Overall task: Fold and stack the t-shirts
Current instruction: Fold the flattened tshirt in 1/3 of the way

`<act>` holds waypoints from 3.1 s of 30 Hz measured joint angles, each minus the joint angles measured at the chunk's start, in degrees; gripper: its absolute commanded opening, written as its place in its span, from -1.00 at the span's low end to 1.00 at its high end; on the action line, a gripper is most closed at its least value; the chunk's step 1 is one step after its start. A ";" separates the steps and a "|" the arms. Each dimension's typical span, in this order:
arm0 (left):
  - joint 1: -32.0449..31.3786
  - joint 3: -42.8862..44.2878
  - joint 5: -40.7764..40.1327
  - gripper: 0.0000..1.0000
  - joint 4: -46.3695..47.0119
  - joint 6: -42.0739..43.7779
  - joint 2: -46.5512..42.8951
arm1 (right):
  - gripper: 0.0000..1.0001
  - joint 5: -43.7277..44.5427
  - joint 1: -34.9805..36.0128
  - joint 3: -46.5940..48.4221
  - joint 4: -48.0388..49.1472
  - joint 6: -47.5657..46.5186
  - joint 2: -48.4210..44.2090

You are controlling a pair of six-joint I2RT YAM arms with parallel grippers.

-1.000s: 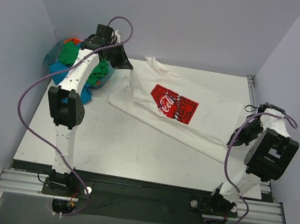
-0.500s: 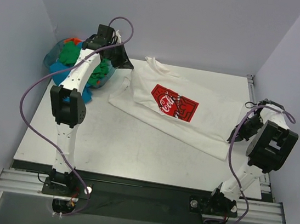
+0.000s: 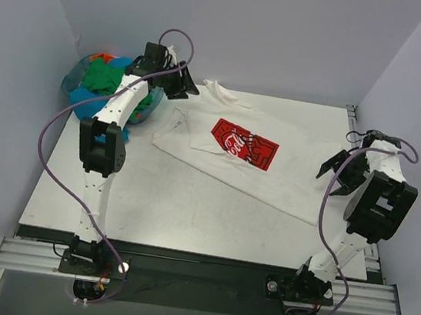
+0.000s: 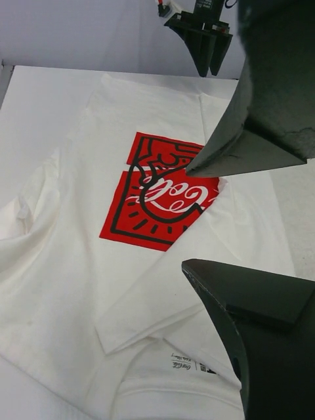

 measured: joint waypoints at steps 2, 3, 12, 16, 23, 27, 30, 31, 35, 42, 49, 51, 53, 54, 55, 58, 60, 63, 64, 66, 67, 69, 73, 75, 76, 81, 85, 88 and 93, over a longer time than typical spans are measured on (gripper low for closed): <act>-0.28 -3.82 0.02 0.25 1.79 0.20 -0.92 | 0.32 0.11 1.51 -1.33 0.87 -0.07 -2.86; -0.48 -6.10 0.02 0.25 2.56 0.33 -1.33 | 0.32 0.04 2.60 -2.34 1.29 -0.04 -4.57; -0.70 -28.52 -1.07 0.25 6.29 1.81 -3.76 | 0.31 -3.85 13.07 -13.68 6.95 3.23 -8.74; -0.68 -36.61 -1.07 0.25 10.43 2.01 -6.93 | 0.30 -4.15 13.31 -16.61 9.16 4.02 -5.40; -0.68 -46.38 -3.39 0.25 14.05 4.98 -13.14 | 0.29 -4.31 13.27 -18.32 10.47 4.24 -2.80; -0.68 -52.94 -4.63 0.25 16.04 6.21 -17.49 | 0.29 -4.76 13.25 -20.04 10.64 4.48 -3.80; -0.68 -58.21 -5.68 0.25 16.74 6.71 -21.22 | 0.29 -5.18 13.25 -22.97 10.49 4.87 -5.55; -0.68 -59.67 -6.12 0.25 17.03 6.80 -22.23 | 0.29 -5.42 13.25 -24.13 10.38 5.05 -6.21; -0.68 -64.63 -7.56 0.25 17.27 7.17 -26.12 | 0.29 -6.32 13.35 -29.11 9.55 5.66 -9.05; -0.74 -74.18 -10.08 0.26 16.79 7.39 -34.27 | 0.29 -6.73 14.45 -36.37 8.09 6.64 -13.29; -2.21 -80.67 -13.49 0.26 13.07 7.63 -41.42 | 0.29 -6.40 15.54 -40.30 7.93 6.62 -17.03; -3.39 -81.02 -14.93 0.26 11.47 7.98 -42.71 | 0.29 -5.90 15.87 -40.39 8.11 6.54 -17.88; -5.29 -80.96 -16.24 0.26 10.60 8.26 -43.63 | 0.29 -5.57 16.28 -40.37 8.44 6.36 -18.91; -6.43 -80.76 -16.70 0.24 10.34 8.35 -43.95 | 0.29 -5.51 16.33 -40.30 8.50 6.34 -19.50; -7.58 -80.39 -16.94 0.23 10.21 8.37 -44.13 | 0.29 -5.49 16.39 -40.17 8.46 6.34 -20.04; -10.54 -78.73 -17.33 0.15 10.23 8.33 -44.15 | 0.29 -5.44 16.85 -39.26 8.46 6.36 -21.55; -11.69 -77.66 -17.77 0.11 10.43 8.26 -44.13 | 0.29 -5.42 17.20 -38.32 8.48 6.36 -22.25; -12.22 -76.76 -18.75 0.03 10.88 8.33 -43.80 | 0.29 -5.40 17.84 -37.64 8.52 6.40 -22.91; -12.26 -76.48 -19.02 0.02 10.91 8.37 -43.45 | 0.29 -5.40 18.01 -37.62 8.50 6.40 -23.02; -12.37 -76.00 -19.89 -0.03 10.93 8.39 -42.42 | 0.29 -5.40 18.38 -37.62 8.48 6.43 -23.19; -12.41 -75.84 -20.15 -0.04 10.93 8.41 -41.83 | 0.29 -5.40 18.56 -37.62 8.50 6.47 -23.30; -12.61 -75.76 -20.59 -0.09 11.06 8.44 -40.85 | 0.29 -5.40 18.71 -37.62 8.48 6.62 -23.63; -13.09 -75.63 -20.72 -0.13 11.43 8.46 -39.56 | 0.29 -5.38 19.12 -37.62 8.48 6.84 -24.48; -13.29 -75.58 -20.72 -0.17 11.82 8.46 -38.99 | 0.29 -5.38 19.30 -37.62 8.48 7.08 -24.90; -13.33 -75.58 -20.72 -0.18 11.96 8.46 -38.77 | 0.29 -5.38 19.37 -37.64 8.48 7.21 -25.16; -13.33 -75.58 -20.70 -0.24 12.57 8.48 -37.97 | 0.29 -5.29 20.00 -37.70 8.48 7.74 -25.64; -13.33 -75.38 -20.68 -0.25 13.16 8.52 -36.85 | 0.29 -5.16 20.44 -37.92 8.50 7.96 -25.73; -13.35 -74.27 -20.65 -0.39 13.16 8.72 -35.78 | 0.29 -5.09 20.68 -38.27 8.48 8.17 -25.94; -13.38 -72.24 -20.68 -0.76 13.27 9.33 -34.27 | 0.29 -5.05 21.14 -38.34 8.48 8.66 -26.36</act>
